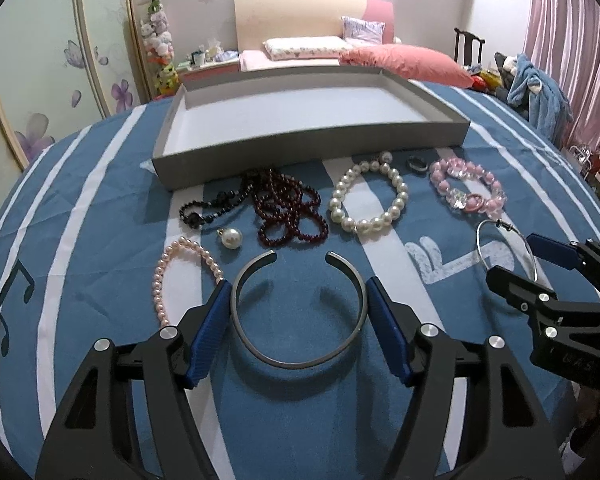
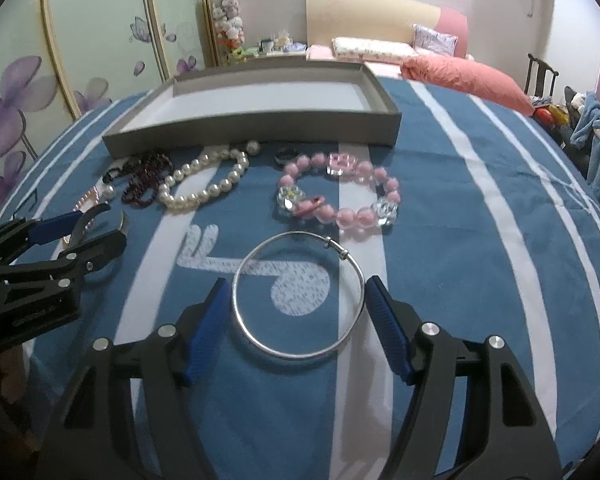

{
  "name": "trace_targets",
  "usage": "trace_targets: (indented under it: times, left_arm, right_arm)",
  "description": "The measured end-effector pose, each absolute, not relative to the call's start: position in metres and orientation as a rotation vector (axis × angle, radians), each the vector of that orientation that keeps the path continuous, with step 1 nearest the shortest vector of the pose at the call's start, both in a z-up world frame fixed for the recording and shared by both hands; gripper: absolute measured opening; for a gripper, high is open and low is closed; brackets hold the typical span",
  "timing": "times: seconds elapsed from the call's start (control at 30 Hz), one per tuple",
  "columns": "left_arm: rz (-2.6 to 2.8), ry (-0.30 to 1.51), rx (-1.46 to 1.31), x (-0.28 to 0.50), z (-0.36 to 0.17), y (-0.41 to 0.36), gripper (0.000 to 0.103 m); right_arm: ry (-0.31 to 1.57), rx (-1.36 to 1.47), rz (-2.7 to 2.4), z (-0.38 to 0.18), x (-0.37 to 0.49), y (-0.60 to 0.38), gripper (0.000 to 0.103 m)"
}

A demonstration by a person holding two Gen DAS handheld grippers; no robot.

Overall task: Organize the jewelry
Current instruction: 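Grasp the silver hoop bangle with the right tool and lift it, then carry the silver hoop bangle into the grey tray and release it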

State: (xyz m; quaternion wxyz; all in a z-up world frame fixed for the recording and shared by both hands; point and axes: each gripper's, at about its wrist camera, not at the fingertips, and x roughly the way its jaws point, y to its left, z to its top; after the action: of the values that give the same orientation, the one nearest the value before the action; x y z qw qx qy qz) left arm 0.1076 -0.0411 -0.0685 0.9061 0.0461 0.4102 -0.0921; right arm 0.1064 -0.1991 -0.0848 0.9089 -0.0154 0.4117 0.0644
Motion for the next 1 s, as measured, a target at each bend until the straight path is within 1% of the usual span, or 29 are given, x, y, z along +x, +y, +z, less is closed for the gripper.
trace_targets:
  times: [0.3, 0.4, 0.73, 1.0]
  left_arm:
    - [-0.181, 0.782, 0.036, 0.097, -0.057, -0.029, 0.068]
    - [-0.17, 0.745, 0.02, 0.093, -0.049, -0.025, 0.068]
    - [-0.105, 0.564, -0.015, 0.096, -0.002, -0.009, 0.068]
    - [-0.051, 0.448, 0.028, 0.116, 0.023, -0.014, 0.068]
  right_arm:
    - [0.734, -0.003, 0.147, -0.061, 0.096, -0.193, 0.067]
    - [0.662, 0.008, 0.145, -0.048, 0.093, -0.191, 0.067]
    - [0.416, 0.02, 0.124, -0.003, 0.093, -0.182, 0.067]
    - [0.304, 0.033, 0.093, 0.019, 0.119, -0.179, 0.067]
